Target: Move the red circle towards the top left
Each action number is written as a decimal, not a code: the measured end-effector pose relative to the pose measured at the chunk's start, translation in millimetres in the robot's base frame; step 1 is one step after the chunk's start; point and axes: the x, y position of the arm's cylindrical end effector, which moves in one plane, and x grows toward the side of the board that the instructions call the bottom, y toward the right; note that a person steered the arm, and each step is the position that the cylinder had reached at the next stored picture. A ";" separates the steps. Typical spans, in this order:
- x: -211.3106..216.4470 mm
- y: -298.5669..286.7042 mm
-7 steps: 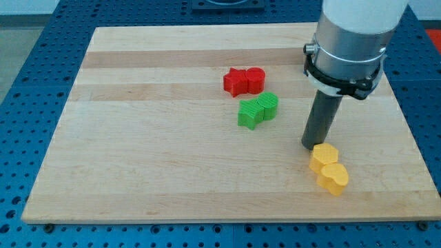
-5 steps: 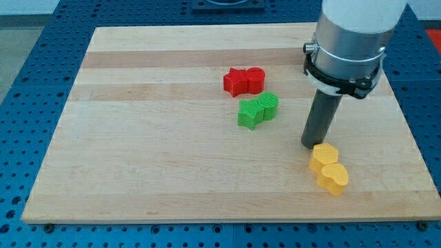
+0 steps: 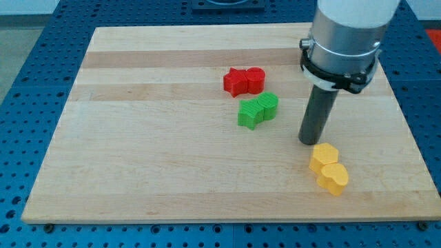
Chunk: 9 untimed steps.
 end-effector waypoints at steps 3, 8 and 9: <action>-42.9 -47.8; -50.2 -62.9; -45.4 -62.9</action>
